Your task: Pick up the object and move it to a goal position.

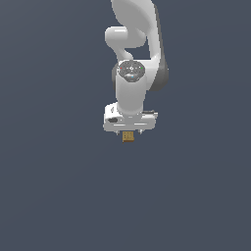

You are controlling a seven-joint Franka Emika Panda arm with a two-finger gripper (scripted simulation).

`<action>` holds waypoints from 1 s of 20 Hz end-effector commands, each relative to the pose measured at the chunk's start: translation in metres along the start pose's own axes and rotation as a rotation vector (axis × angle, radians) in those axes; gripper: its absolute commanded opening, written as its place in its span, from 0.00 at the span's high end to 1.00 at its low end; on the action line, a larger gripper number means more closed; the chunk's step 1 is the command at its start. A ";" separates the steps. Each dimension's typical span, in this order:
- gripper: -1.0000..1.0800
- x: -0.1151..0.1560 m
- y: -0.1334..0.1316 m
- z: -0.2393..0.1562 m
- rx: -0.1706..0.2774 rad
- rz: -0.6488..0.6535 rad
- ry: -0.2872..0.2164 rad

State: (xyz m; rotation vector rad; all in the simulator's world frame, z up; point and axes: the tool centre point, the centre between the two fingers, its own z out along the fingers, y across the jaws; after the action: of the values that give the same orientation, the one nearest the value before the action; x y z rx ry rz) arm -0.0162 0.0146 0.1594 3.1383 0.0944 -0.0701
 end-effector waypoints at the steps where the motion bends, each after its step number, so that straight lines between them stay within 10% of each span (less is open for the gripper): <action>1: 0.04 0.000 0.000 0.000 0.000 0.000 0.000; 20: 0.04 -0.010 0.026 0.013 -0.023 0.042 -0.008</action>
State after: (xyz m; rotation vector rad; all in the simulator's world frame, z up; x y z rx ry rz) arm -0.0231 -0.0129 0.1507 3.1145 0.0302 -0.0825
